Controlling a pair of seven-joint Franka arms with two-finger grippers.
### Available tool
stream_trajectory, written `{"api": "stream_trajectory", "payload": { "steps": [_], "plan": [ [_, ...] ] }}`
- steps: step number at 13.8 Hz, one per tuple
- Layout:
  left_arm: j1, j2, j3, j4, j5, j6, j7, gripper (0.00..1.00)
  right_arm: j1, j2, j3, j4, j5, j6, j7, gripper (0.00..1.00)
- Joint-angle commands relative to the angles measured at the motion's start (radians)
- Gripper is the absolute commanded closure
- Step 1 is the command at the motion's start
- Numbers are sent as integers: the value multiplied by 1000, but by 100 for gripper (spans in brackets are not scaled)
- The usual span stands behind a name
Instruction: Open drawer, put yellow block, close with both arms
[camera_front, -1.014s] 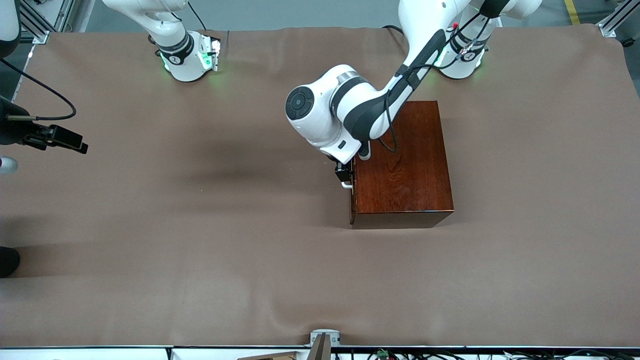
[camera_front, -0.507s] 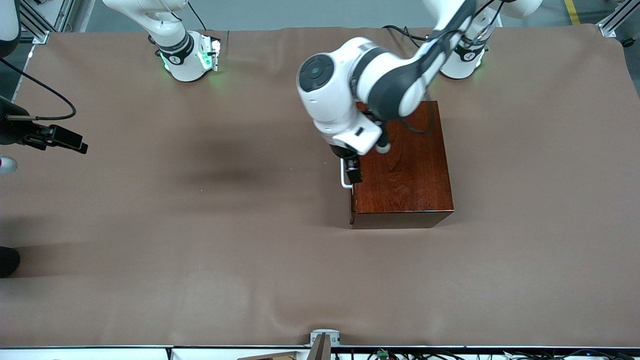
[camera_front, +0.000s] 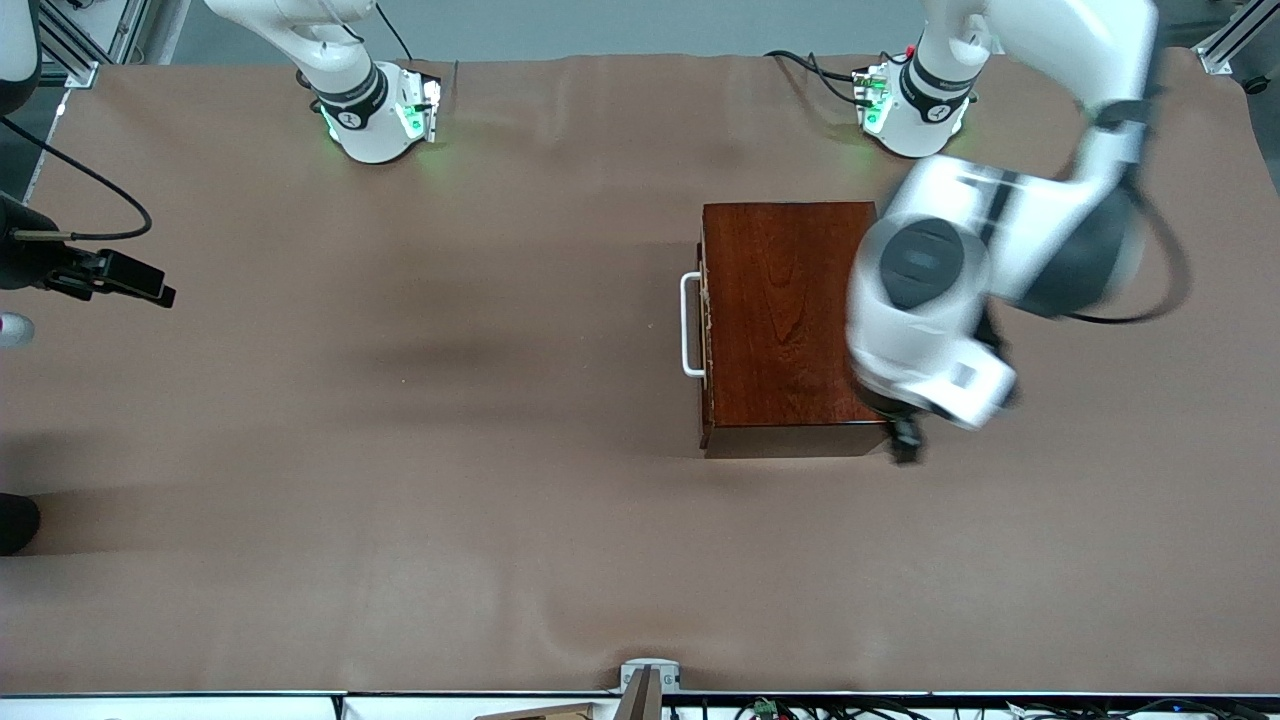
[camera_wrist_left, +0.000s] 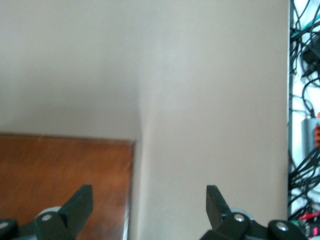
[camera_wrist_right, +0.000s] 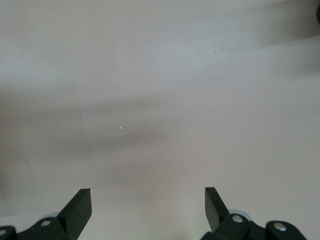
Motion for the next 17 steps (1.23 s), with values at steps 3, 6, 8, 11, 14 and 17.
{"api": "stream_trajectory", "payload": {
  "steps": [3, 6, 8, 11, 14, 17],
  "plan": [
    [174, -100, -15, -33, -127, -8, 432, 0, 2, -13, -1, 10, -9, -4, -2, 0],
    [262, -180, -15, -80, -192, -35, 666, 0, 3, -13, -1, 10, -7, -4, -1, 0],
    [311, -227, -15, -113, -236, -73, 815, 0, 3, -13, -1, 10, -6, -4, -2, 0],
    [339, -298, -15, -180, -249, -87, 1002, 0, 0, -13, -1, 11, -6, -4, -2, 0],
    [336, -361, -15, -235, -249, -112, 1183, 0, 0, -13, -1, 11, -7, -4, -2, 0],
    [339, -419, -15, -275, -266, -136, 1405, 0, -1, -13, -1, 11, -7, -4, -2, 0]
  ]
}}
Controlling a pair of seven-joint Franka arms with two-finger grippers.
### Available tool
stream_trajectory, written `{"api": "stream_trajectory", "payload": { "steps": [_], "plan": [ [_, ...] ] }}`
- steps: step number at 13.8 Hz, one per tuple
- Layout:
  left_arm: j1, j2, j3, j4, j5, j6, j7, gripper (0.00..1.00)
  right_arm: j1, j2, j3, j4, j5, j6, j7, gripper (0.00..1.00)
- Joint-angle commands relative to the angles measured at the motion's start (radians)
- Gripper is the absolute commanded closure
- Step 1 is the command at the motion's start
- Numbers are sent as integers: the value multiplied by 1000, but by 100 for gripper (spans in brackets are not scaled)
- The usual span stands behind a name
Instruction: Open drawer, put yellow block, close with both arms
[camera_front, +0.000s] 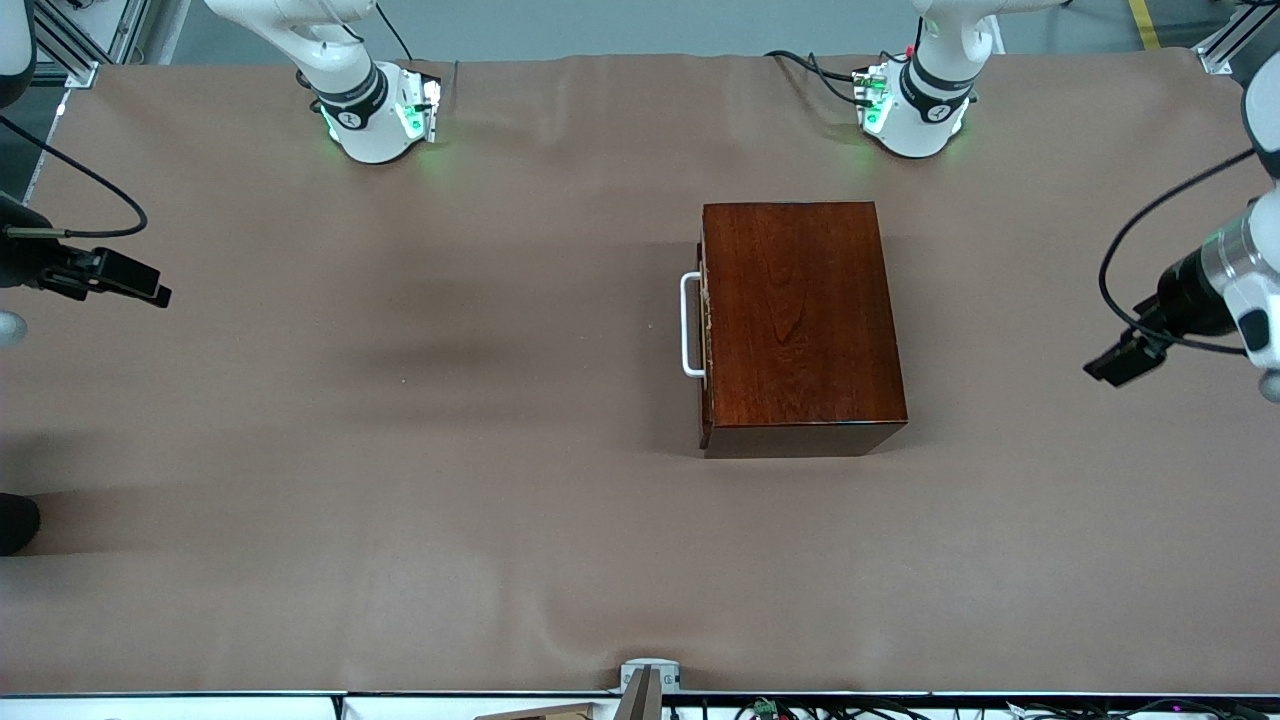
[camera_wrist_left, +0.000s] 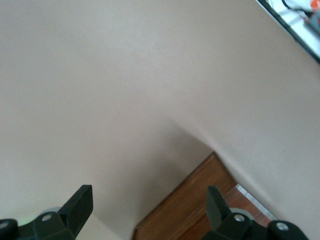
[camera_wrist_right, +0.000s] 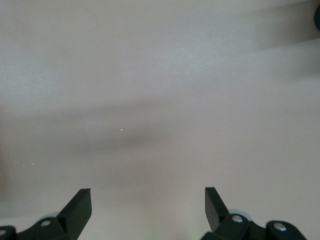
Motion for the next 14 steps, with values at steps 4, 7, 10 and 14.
{"api": "stream_trajectory", "payload": {
  "steps": [4, 7, 10, 14],
  "plan": [
    [13, -87, 10, -57, -63, -95, 490, 0, -3, -13, -2, 0, -7, -6, -3, 0],
    [11, -90, 10, -42, -66, -121, 594, 0, -3, -13, -3, 0, -7, -6, -3, 0],
    [11, -111, 0, -34, -68, -130, 601, 0, -3, -13, -3, 0, -7, -6, -3, 0],
    [-4, -148, 13, -42, -82, -132, 719, 0, -3, -13, -3, 0, -7, -6, -3, 0]
  ]
}}
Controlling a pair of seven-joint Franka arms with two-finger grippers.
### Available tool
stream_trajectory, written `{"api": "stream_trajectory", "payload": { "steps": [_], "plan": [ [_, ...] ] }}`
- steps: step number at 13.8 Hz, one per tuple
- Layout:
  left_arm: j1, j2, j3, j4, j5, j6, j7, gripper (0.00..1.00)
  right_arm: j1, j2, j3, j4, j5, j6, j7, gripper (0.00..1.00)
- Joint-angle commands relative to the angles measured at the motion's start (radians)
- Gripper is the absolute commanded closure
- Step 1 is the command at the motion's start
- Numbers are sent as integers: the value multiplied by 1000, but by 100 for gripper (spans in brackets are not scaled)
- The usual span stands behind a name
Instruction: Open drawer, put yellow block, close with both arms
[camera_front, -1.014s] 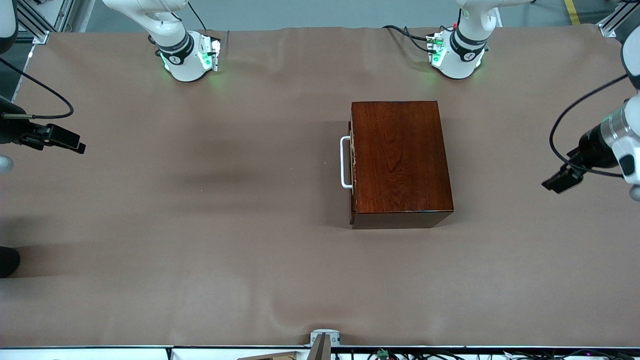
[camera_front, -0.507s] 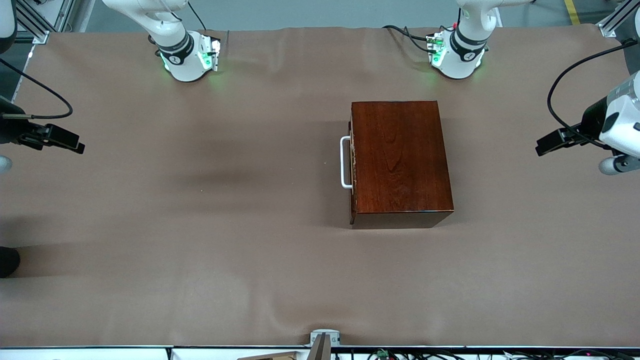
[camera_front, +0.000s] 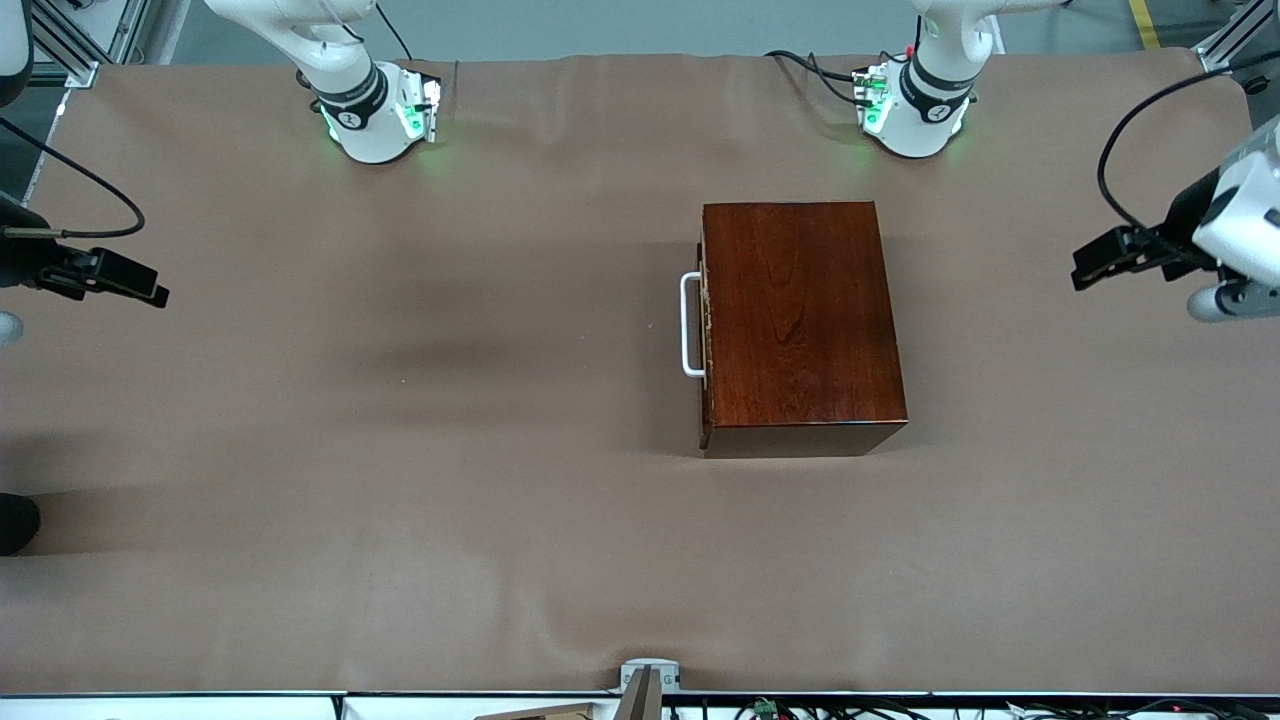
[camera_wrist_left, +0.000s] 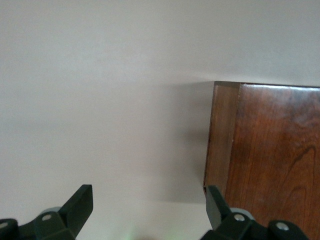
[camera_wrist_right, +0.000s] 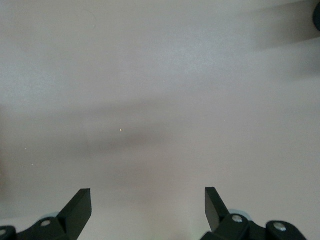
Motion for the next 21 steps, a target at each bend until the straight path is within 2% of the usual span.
{"api": "stream_trajectory", "payload": {
  "steps": [1, 3, 4, 5, 9, 21],
  "plan": [
    [-21, -43, 18, -16, -32, -31, 58, 0, -3, -13, 1, 0, -7, -4, -3, 0],
    [-97, -29, 67, 4, -27, -40, 53, 0, -3, -13, 1, 0, -7, -6, -3, 0],
    [-152, -22, 125, 27, -30, -42, 49, 0, -3, -13, 1, 0, -7, -6, -3, 0],
    [-163, -20, 149, 36, -33, -43, 48, 0, -3, -13, 1, 0, -7, -6, -3, 0],
    [-148, -31, 149, 35, -33, -126, 64, 0, -3, -13, 1, 0, -7, -6, -1, 0],
    [-139, -25, 127, 36, -33, -120, 81, 0, -3, -15, 1, 0, -7, -23, -1, 0]
  ]
}}
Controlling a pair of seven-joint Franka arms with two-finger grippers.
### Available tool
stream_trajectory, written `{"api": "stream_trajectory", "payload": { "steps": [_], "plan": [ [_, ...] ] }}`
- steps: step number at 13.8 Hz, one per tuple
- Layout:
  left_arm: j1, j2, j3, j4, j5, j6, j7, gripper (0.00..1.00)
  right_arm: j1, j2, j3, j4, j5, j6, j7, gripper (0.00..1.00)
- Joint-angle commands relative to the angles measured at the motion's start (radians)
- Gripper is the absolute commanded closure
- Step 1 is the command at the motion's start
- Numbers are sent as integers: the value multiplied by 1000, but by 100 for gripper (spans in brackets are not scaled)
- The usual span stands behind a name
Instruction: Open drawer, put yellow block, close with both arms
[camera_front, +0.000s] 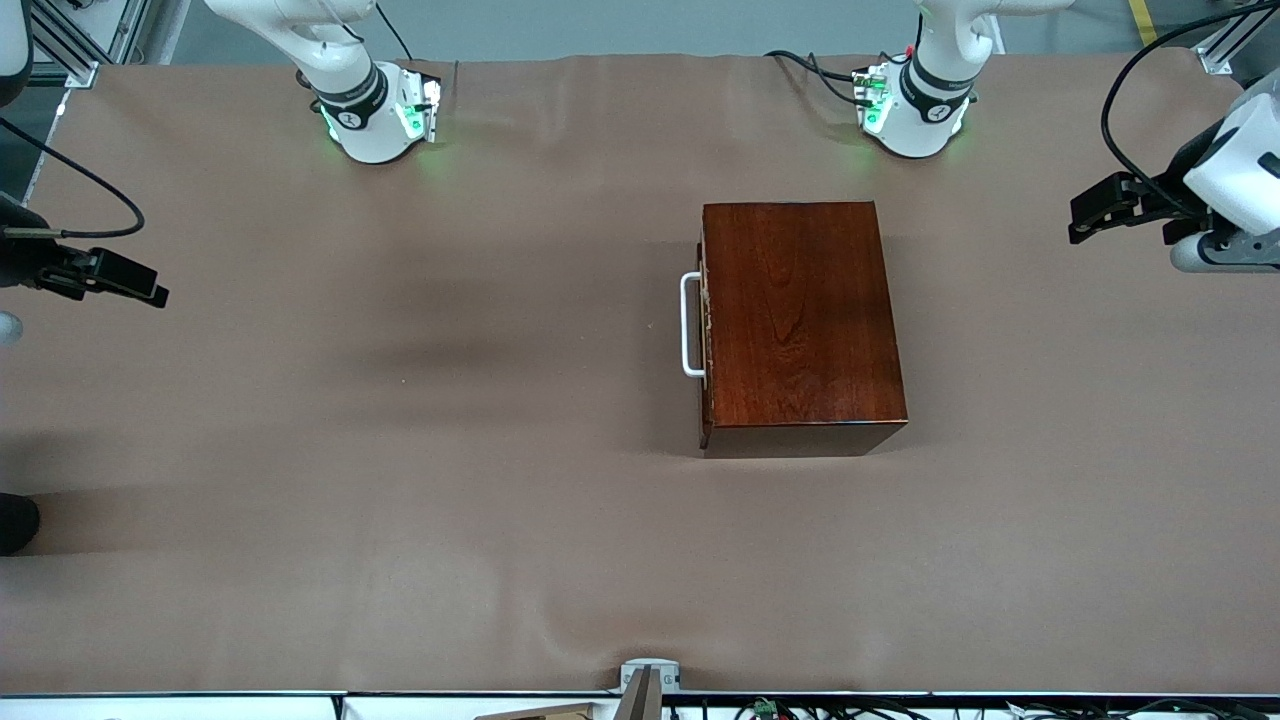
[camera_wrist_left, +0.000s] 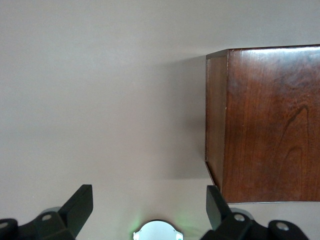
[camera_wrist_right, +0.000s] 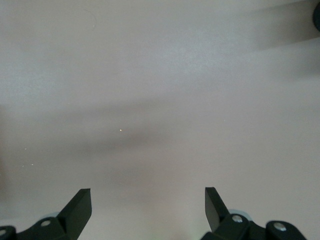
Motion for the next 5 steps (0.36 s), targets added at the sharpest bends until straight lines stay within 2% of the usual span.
{"api": "stream_trajectory", "payload": {
  "steps": [1, 5],
  "plan": [
    [4, -1, 0, 12, -21, -9, 24, 0, -3, -15, 1, 1, -9, -39, 3, 0],
    [11, -4, 0, 15, -21, -2, 24, 0, -4, -13, 1, 11, -9, -45, 2, 0]
  ]
}}
